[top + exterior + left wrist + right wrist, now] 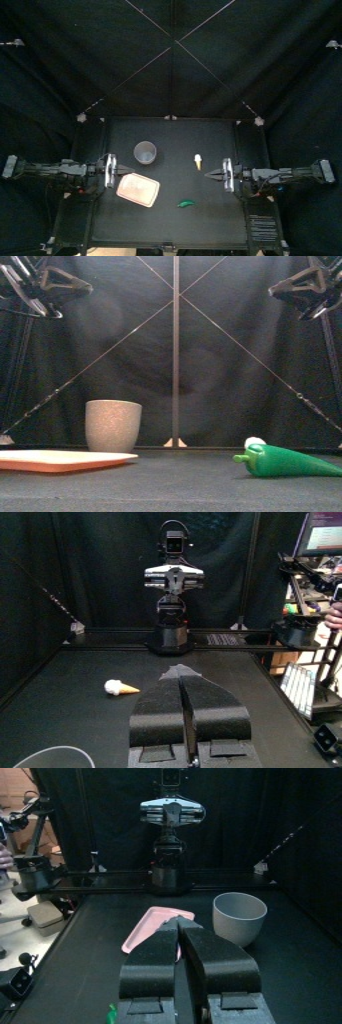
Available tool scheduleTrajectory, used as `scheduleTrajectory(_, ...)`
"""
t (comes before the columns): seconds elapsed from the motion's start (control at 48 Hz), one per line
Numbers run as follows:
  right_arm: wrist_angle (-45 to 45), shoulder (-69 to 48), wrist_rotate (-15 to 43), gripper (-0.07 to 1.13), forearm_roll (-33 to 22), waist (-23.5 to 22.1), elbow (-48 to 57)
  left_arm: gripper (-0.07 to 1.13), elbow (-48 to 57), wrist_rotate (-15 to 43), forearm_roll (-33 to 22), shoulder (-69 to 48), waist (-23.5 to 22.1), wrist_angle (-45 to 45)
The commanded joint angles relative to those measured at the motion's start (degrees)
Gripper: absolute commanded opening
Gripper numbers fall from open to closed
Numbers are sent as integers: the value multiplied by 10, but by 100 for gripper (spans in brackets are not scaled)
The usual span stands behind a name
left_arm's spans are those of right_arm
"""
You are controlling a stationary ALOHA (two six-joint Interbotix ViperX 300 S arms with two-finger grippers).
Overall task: Pick the ice cream then place it on the pink plate
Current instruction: Pick the ice cream
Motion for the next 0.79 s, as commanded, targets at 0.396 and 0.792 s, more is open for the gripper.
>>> scheduleTrajectory(0.396,85,93,80,22,104,-162,34,-4,9,2,-1,4,30,-16)
scheduleTrajectory(0.792,93,233,120,106,105,-197,-4,-4,9,2,-1,4,30,-16)
